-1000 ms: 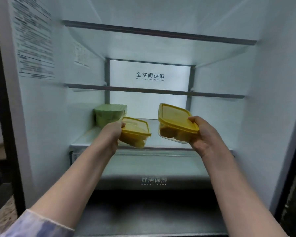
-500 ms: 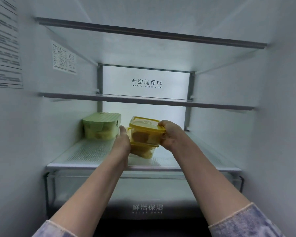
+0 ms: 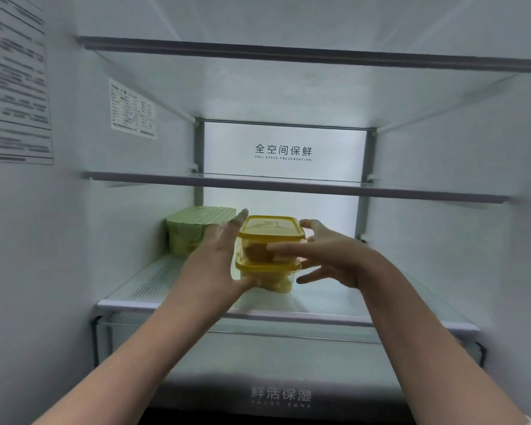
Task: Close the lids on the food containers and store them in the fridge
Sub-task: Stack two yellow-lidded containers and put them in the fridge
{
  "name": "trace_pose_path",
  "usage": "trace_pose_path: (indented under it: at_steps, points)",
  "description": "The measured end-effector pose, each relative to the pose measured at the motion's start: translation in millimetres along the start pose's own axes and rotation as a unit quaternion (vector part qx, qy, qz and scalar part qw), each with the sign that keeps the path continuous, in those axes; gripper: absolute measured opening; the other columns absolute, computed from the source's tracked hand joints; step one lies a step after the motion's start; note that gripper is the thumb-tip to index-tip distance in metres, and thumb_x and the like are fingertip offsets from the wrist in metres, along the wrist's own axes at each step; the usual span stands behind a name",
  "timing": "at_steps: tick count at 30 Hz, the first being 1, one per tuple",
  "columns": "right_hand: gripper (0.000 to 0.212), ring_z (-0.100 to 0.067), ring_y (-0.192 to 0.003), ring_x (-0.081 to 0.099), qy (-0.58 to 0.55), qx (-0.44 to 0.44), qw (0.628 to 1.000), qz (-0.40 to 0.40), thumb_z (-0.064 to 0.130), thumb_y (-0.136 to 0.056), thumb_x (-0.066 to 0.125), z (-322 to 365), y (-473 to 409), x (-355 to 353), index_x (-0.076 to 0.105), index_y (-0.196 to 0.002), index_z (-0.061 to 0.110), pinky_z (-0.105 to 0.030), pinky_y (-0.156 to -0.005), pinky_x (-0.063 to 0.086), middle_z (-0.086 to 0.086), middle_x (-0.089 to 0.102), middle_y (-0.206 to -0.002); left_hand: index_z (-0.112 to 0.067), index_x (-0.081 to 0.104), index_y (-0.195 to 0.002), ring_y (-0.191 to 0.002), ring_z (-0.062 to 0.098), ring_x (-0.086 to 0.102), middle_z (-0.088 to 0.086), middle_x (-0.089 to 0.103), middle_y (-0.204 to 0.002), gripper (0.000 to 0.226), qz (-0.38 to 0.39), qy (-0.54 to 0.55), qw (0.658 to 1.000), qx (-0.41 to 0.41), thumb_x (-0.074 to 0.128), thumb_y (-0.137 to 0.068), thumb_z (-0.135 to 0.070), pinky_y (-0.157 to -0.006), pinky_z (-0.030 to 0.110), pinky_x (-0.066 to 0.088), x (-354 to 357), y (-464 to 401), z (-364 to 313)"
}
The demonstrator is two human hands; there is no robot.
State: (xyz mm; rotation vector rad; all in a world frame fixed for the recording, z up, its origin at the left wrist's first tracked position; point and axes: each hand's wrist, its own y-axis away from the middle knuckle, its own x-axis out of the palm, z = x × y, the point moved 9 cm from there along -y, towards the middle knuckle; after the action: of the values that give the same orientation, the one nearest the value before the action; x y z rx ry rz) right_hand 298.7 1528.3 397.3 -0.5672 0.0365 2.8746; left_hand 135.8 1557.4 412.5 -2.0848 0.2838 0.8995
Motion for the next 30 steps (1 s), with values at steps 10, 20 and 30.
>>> trace_pose_path:
  at_steps: [10, 20, 30]
  points:
    - [0.095, -0.028, -0.118, 0.050, 0.197, -0.038, 0.975, -0.098, 0.006, -0.073, 0.078, 21.8, -28.5, 7.6, 0.021, -0.147, 0.019, -0.036, -0.091, 0.054, -0.012, 0.043, -0.138, -0.025, 0.033, -0.142, -0.115, 0.023, 0.055, 0.005, 0.052, -0.130, 0.065, -0.022, -0.198, 0.980, -0.013, 0.063, -0.086, -0.012, -0.092, 0.036, 0.052, 24.6, -52.1, 15.6]
    - [0.072, -0.030, -0.107, 0.059, 0.106, 0.027, 0.981, -0.157, -0.002, -0.073, 0.075, -2.8, -118.4, -12.7, 0.033, -0.131, 0.006, -0.043, -0.089, 0.056, -0.017, 0.049, -0.125, -0.012, 0.020, -0.146, -0.139, 0.028, 0.027, 0.009, 0.034, -0.147, 0.073, 0.042, -0.342, 0.939, -0.019, 0.059, -0.087, -0.025, -0.115, 0.050, 0.022, 72.5, -130.1, 55.9]
    - [0.067, -0.028, -0.116, 0.051, 0.140, 0.051, 0.973, -0.175, 0.002, -0.081, 0.066, -8.2, -162.2, -8.2, 0.029, -0.137, 0.006, -0.031, -0.082, 0.047, -0.014, 0.048, -0.127, -0.009, -0.009, -0.150, -0.148, 0.030, 0.012, 0.013, 0.011, -0.160, 0.094, 0.101, -0.359, 0.925, -0.071, 0.060, -0.088, -0.027, -0.116, 0.058, -0.001, 92.4, -156.3, 81.4]
